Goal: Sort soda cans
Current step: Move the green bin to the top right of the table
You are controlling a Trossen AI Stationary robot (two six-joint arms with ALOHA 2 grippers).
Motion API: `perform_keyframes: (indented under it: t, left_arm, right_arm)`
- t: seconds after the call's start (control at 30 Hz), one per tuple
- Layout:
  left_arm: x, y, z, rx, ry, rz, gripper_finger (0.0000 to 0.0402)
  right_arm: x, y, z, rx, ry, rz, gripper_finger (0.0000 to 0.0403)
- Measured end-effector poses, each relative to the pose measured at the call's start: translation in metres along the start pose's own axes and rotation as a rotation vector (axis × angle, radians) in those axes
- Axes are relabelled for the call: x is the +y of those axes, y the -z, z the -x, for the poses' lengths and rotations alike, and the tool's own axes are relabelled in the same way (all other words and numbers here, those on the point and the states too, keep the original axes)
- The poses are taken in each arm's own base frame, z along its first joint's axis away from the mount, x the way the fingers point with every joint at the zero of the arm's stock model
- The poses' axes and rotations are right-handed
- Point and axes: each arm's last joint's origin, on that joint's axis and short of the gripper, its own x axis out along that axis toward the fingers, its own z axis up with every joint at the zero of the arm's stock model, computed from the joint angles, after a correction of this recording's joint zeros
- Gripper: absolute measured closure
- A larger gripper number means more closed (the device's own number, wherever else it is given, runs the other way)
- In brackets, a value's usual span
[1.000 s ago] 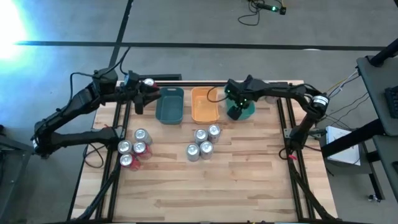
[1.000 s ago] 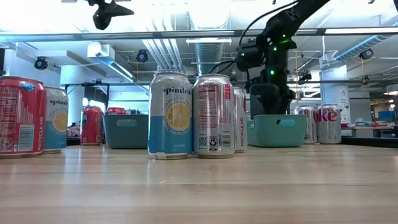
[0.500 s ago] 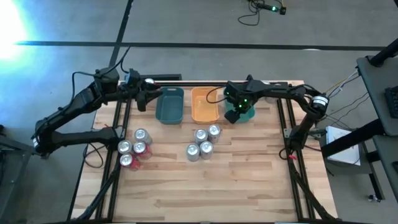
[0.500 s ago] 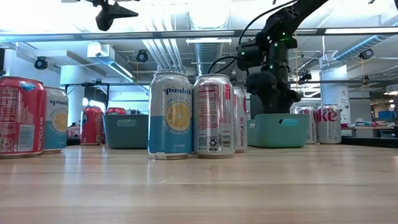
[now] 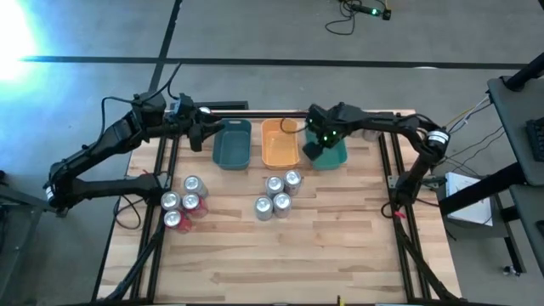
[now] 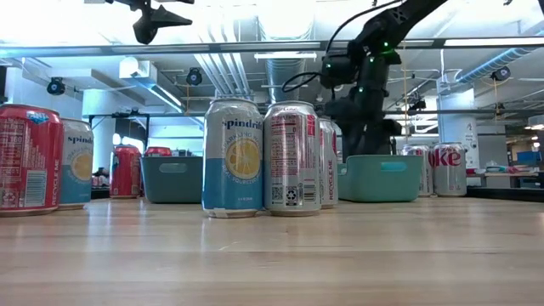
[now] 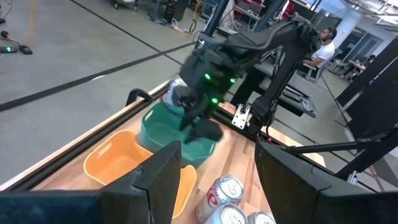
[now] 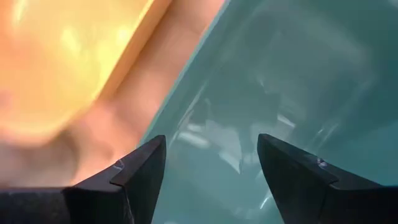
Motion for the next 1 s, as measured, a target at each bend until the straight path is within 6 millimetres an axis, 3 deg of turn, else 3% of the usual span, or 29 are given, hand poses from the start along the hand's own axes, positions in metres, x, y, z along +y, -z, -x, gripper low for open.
perform_keyframes:
  t: [0.27,0.6,1.0]
  left_arm:
    - [0.000,0.000,0.000,-0.001,0.003,-0.001,0.0212]
    - [-0.002,-0.001,0.000,-0.009,0.014,0.012,0.0212]
    - [-0.009,0.001,0.003,-0.004,0.053,0.002,0.0212]
  right_arm:
    - [-0.039,-0.023,-0.011,-0.038,-0.081,-0.228,0.0189]
    - [-0.043,-0.041,-0.029,-0.155,-0.058,-0.446,0.0203]
    - [-0.056,-0.046,-0.034,-0.183,0.019,-0.519,0.0206]
